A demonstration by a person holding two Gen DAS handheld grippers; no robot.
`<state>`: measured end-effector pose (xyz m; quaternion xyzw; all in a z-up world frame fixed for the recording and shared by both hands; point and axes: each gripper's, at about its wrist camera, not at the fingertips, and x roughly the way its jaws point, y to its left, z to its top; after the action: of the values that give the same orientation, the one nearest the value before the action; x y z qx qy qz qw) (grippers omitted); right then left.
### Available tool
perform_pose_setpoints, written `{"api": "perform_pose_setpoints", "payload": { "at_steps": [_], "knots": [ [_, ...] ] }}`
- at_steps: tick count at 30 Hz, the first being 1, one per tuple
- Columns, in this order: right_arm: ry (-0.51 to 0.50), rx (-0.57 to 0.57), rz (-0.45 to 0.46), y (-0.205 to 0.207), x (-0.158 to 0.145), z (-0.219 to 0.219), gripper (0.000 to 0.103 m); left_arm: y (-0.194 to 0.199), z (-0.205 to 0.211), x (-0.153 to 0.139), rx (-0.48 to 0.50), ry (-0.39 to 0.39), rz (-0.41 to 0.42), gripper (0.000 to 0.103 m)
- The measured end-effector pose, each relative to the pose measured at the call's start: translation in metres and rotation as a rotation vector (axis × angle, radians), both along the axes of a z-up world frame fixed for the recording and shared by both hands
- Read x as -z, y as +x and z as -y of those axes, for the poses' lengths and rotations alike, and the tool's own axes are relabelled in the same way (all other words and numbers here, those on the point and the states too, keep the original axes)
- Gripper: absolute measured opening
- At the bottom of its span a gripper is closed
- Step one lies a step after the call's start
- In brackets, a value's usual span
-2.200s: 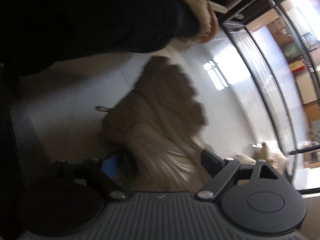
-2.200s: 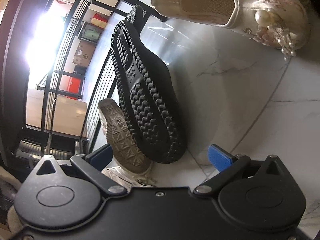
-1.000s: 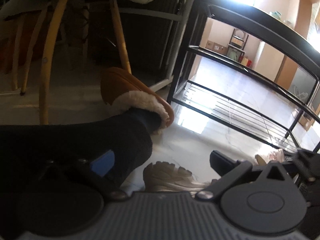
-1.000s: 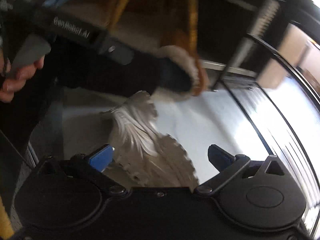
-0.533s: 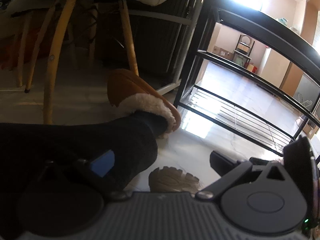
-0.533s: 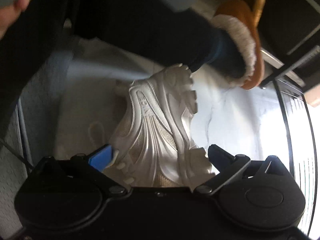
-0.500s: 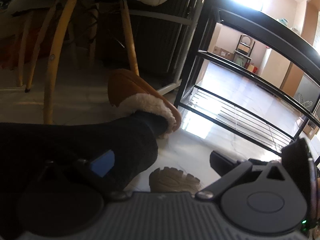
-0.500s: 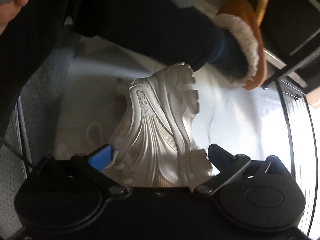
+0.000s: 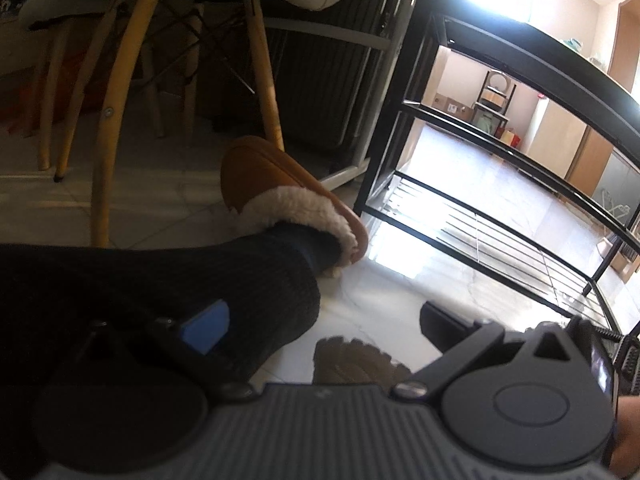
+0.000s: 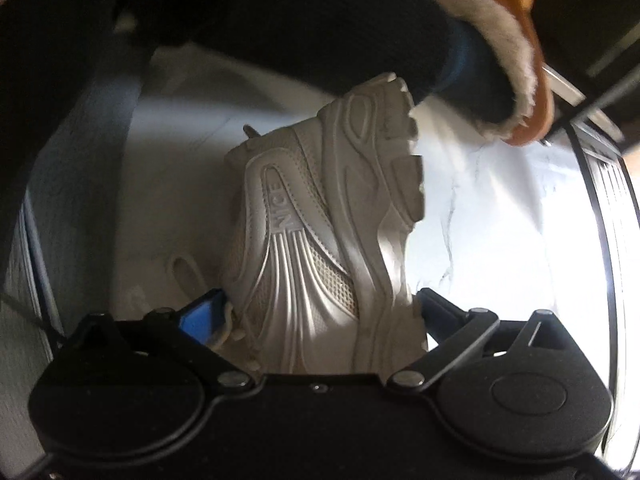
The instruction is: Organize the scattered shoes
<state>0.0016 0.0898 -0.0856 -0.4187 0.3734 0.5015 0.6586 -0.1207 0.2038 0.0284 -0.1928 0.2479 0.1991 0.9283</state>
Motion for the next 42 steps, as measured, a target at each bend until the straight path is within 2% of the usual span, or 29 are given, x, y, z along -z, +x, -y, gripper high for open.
{"api": "perform_pose_setpoints", "payload": {
  "at_steps": [2,4,7,8,9,10,11,12,14,16,17,18,19,20,23,24,25,28,30,33,34,37,39,42],
  "knots": [
    [0.059,0.093,-0.091,0.009,-0.008,0.003,0.093,-0.001,-0.001,0.0,0.0,-0.006,0.009,0.102],
    [0.14,0.255,-0.251,0.026,-0.015,0.011,0.092,-0.001,-0.001,0.0,0.001,-0.007,0.01,0.102],
    [0.216,0.393,-0.344,0.035,-0.015,0.022,0.093,-0.002,-0.001,0.0,0.002,-0.008,0.012,0.102],
    [0.238,0.431,-0.363,0.036,-0.015,0.025,0.083,-0.002,-0.001,0.0,0.002,-0.01,0.013,0.102],
    [0.294,0.537,-0.437,0.046,-0.017,0.035,0.078,-0.002,-0.001,0.0,0.002,-0.011,0.013,0.102],
    [0.325,0.609,-0.507,0.056,-0.016,0.044,0.069,-0.002,-0.001,0.0,0.003,-0.01,0.012,0.102],
    [0.355,0.681,-0.577,0.065,-0.015,0.053,0.051,-0.002,-0.001,0.0,0.003,-0.009,0.011,0.102],
    [0.37,0.748,-0.625,0.073,-0.011,0.064,0.048,-0.002,-0.001,0.0,0.003,-0.008,0.009,0.102],
    [0.398,0.877,-0.718,0.087,-0.003,0.087,0.053,0.0,0.0,0.001,0.003,-0.002,0.003,0.102],
    [0.393,0.845,-0.663,0.078,-0.007,0.093,0.058,0.0,0.0,0.0,0.003,-0.003,0.006,0.102],
    [0.381,0.816,-0.622,0.072,-0.012,0.092,0.07,-0.001,0.0,0.0,0.003,-0.006,0.011,0.102],
    [0.385,0.782,-0.581,0.065,-0.019,0.087,0.076,-0.001,0.0,0.0,0.002,-0.008,0.015,0.102],
    [0.389,0.747,-0.539,0.058,-0.026,0.082,0.091,-0.002,0.0,-0.001,0.0,-0.013,0.024,0.102],
    [0.392,0.711,-0.497,0.05,-0.033,0.076,0.098,-0.003,0.0,-0.001,-0.002,-0.02,0.034,0.102],
    [0.403,0.522,-0.323,0.018,-0.054,0.04,0.103,-0.01,-0.002,-0.004,-0.005,-0.046,0.073,0.102],
    [0.376,0.494,-0.283,0.012,-0.052,0.028,0.103,-0.011,-0.004,-0.004,-0.012,-0.053,0.081,0.102],
    [0.349,0.468,-0.245,0.005,-0.05,0.016,0.103,-0.013,-0.005,-0.004,-0.021,-0.06,0.087,0.098],
    [0.284,0.523,-0.197,0.008,-0.033,-0.002,0.103,-0.015,-0.008,-0.004,-0.031,-0.069,0.089,0.096],
    [0.268,0.553,-0.179,0.01,-0.026,-0.005,0.103,-0.013,-0.006,-0.003,-0.035,-0.052,0.065,0.096],
    [0.266,0.621,-0.266,0.017,-0.021,0.003,0.1,-0.012,-0.003,-0.003,-0.023,-0.043,0.064,0.099],
    [0.27,0.638,-0.289,0.018,-0.02,0.007,0.097,-0.012,-0.003,-0.003,-0.023,-0.043,0.064,0.099],
    [0.288,0.672,-0.299,0.017,-0.025,0.012,0.093,-0.013,-0.003,-0.003,-0.023,-0.048,0.07,0.099],
    [0.319,0.729,-0.334,0.022,-0.028,0.021,0.093,-0.013,-0.004,-0.003,-0.022,-0.054,0.076,0.099],
    [0.418,0.859,-0.442,0.041,-0.031,0.049,0.093,-0.012,-0.004,-0.003,-0.022,-0.054,0.076,0.099]
  ]
}}
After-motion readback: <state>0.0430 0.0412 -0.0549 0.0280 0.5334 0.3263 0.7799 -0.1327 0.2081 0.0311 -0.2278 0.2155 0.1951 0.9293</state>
